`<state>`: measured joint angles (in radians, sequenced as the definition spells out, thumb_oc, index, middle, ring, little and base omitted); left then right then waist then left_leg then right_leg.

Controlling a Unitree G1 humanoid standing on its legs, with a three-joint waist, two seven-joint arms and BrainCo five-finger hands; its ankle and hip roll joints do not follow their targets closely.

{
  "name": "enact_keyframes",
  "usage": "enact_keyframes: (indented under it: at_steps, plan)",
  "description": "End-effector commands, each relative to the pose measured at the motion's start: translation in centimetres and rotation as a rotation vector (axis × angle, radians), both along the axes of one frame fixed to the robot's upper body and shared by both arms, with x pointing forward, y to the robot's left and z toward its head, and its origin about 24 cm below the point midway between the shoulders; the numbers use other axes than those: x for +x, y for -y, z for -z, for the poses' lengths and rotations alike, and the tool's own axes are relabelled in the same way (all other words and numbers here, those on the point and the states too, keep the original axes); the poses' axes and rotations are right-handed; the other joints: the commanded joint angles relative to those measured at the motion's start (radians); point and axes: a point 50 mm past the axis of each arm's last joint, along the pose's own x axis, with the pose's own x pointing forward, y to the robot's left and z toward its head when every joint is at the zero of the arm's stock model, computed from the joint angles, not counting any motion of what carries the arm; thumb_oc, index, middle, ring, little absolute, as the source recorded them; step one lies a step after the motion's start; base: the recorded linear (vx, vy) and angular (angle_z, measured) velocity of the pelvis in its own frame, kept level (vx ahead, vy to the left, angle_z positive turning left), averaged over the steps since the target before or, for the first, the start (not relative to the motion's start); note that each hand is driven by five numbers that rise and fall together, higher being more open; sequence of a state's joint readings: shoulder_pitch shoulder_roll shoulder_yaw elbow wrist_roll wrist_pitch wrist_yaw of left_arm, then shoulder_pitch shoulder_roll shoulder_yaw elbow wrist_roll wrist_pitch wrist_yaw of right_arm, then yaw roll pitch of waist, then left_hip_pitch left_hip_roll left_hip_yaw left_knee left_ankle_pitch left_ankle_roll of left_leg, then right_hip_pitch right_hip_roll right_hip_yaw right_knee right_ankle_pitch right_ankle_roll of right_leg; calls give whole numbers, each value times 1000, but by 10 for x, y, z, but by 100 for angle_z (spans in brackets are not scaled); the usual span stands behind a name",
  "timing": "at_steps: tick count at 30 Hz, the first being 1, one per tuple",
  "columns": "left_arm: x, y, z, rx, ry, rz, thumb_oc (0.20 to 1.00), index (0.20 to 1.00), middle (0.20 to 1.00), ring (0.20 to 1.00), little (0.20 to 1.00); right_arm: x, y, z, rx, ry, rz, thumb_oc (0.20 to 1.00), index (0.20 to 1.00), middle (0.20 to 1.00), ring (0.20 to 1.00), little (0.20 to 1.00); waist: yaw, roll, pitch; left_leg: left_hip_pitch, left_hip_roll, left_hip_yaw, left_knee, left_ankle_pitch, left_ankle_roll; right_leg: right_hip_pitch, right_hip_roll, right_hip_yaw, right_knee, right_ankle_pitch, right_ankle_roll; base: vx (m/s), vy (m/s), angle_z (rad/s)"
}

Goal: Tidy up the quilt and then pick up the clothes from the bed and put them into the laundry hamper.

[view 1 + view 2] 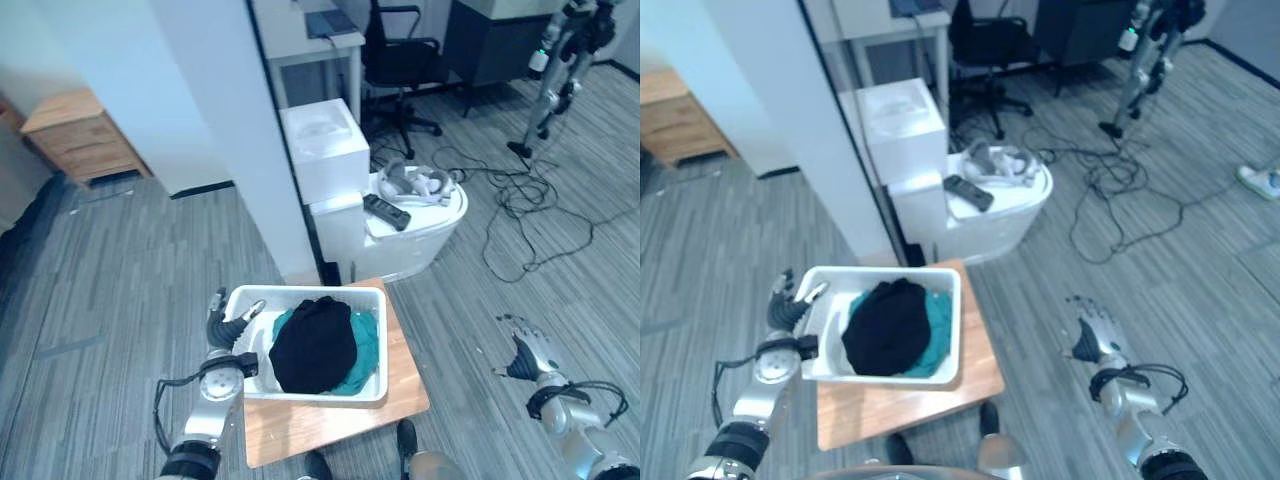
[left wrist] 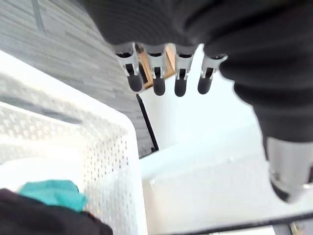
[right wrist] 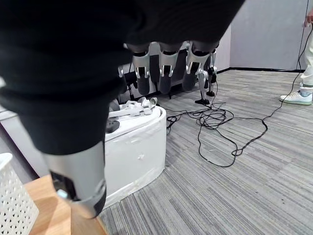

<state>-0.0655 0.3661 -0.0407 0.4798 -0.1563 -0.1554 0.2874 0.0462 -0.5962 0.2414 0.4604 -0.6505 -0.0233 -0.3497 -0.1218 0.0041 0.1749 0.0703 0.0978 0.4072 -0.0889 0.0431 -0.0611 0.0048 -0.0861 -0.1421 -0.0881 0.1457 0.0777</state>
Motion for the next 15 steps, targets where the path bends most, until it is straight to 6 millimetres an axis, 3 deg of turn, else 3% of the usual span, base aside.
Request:
enact_keyframes:
  at_steps: [1, 2, 4, 5, 7, 8, 10, 15]
  plan:
    - [-2, -30, -6, -73, 54, -104, 1000, 1000, 1000, 1000, 1000, 11, 6, 2, 166, 51, 168, 1000, 1000, 1000, 1000, 1000, 28, -19, -6, 59, 30, -25, 2, -44, -37, 61, -63, -51, 1, -99, 105, 0, 10, 19]
    - [-22, -40, 21, -39, -110, -127, 1000, 1000, 1000, 1000, 1000, 6, 9, 11, 294, 39, 270, 1000, 1000, 1000, 1000, 1000, 35, -18, -13, 59, 31, -31, 2, -41, -37, 65, -62, -56, 1, -97, 104, 5, 16, 18]
    - [-50, -45, 54, -38, -309, -127, 1000, 1000, 1000, 1000, 1000, -1, 10, 25, 399, -3, 361, 1000, 1000, 1000, 1000, 1000, 39, -18, -17, 59, 31, -36, 2, -41, -36, 66, -62, -60, 1, -96, 102, -5, 23, 13]
    - [-49, -45, 54, -38, -307, -127, 1000, 1000, 1000, 1000, 1000, 0, 10, 25, 400, -2, 360, 1000, 1000, 1000, 1000, 1000, 39, -18, -20, 54, 32, -36, 2, -38, -35, 61, -62, -59, 1, -94, 101, -10, 18, 9]
    - [-89, -44, 90, 75, -591, -73, 1000, 1000, 1000, 1000, 1000, -11, 3, 48, 537, -84, 466, 1000, 1000, 1000, 1000, 1000, 44, -17, -28, 55, 31, -43, 2, -39, -35, 66, -61, -62, 1, -93, 99, 4, 40, 6]
    - [-99, -42, 98, 126, -665, -35, 1000, 1000, 1000, 1000, 1000, -15, 0, 56, 582, -120, 497, 1000, 1000, 1000, 1000, 1000, 46, -18, -30, 60, 31, -44, 2, -44, -35, 71, -60, -63, 1, -97, 100, 11, 42, 3]
    - [-130, -34, 118, 70, -806, -63, 1000, 1000, 1000, 1000, 1000, -27, -5, 71, 639, -186, 566, 1000, 1000, 1000, 1000, 1000, 52, -22, -36, 58, 30, -48, 2, -43, -34, 70, -59, -66, 1, -97, 98, 0, 0, 0]
    - [-158, -22, 134, 21, -931, -77, 1000, 1000, 1000, 1000, 1000, -49, -14, 95, 667, -336, 646, 1000, 1000, 1000, 1000, 1000, 68, -28, -46, 57, 29, -55, 2, -46, -33, 75, -59, -73, 1, -101, 96, 3, 3, 2]
